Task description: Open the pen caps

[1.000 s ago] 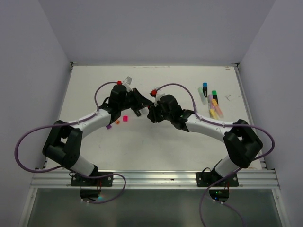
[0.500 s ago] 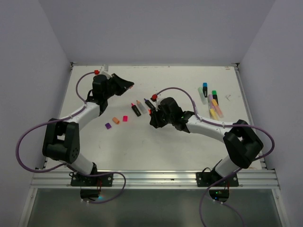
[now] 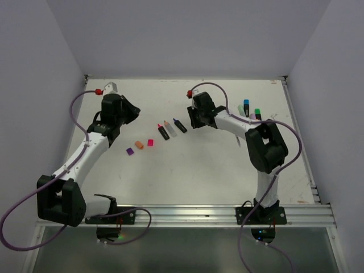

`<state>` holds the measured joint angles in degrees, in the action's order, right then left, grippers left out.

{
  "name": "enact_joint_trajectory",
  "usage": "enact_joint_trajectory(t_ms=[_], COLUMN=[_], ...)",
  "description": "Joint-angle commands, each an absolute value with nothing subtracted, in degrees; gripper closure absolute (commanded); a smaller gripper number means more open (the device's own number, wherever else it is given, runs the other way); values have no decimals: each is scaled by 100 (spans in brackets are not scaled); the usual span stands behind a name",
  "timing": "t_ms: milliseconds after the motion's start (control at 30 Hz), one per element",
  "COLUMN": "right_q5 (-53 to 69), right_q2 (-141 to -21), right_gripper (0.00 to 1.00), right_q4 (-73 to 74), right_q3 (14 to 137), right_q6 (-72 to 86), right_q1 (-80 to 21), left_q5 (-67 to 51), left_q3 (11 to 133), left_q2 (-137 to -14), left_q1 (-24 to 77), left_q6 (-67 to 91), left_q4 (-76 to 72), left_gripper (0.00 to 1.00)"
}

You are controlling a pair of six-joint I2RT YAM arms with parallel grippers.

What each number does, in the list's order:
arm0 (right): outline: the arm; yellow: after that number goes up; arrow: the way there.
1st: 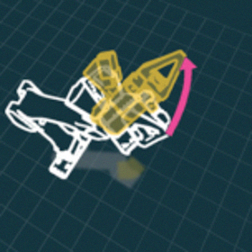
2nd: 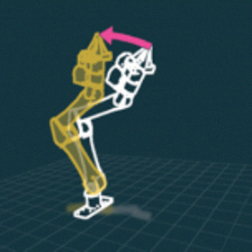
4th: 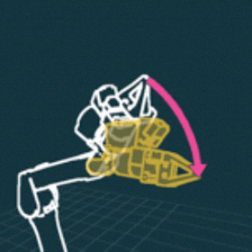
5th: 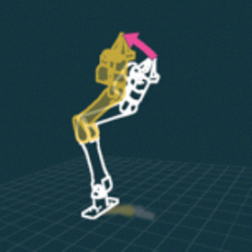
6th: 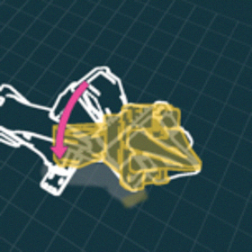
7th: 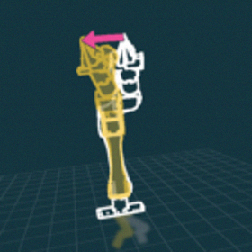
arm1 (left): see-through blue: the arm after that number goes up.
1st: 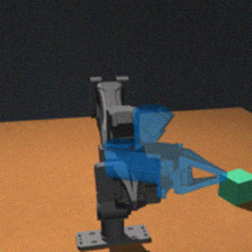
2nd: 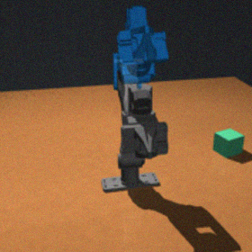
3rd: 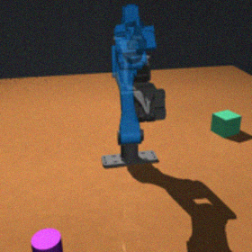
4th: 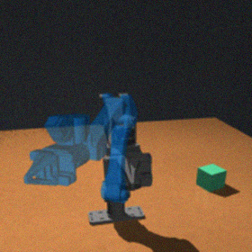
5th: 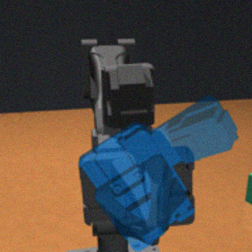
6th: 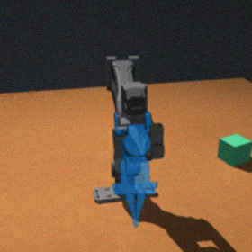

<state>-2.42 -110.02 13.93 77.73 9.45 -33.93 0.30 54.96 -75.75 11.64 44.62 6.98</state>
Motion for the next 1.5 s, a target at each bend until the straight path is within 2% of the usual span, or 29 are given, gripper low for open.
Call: enact_joint_trajectory(t_ms=[0, 133, 267, 433, 700, 1000, 1467], right_q5=[-536, -475, -334, -123, 264, 325, 378], right_q2=[-11495, -11935, -12181, -12305, -12375, -12349, -12480], right_gripper=[100, 100, 100, 92, 87, 79, 73], right_q4=[1819, 1829, 1749, 1662, 1564, 1591, 1723], right_q3=[8374, 8701, 8850, 8859, 8912, 8983, 9193], right_q6=[441, 202, 79, 132, 273, 343, 343], right_q1=[-3050, -2874, -2821, -2821, -2821, -2848, -2936], left_q5=[1228, 1704, 1863, 1872, 2004, 1539, 1055], left_q3=[5327, 5011, 4527, 4193, 3797, 3455, 3999], left_q2=[-7225, -7233, -7102, -7172, -7260, -7690, -8499], left_q1=[1134, 1116, 1064, 932, 888, 888, 896], left_q6=[3999, 4069, 4332, 4517, 4772, 4729, 4579], left_q4=[1853, 2495, 2496, 2531, 2698, 2032, 1495], left_gripper=[100, 100, 100, 100, 100, 100, 100])
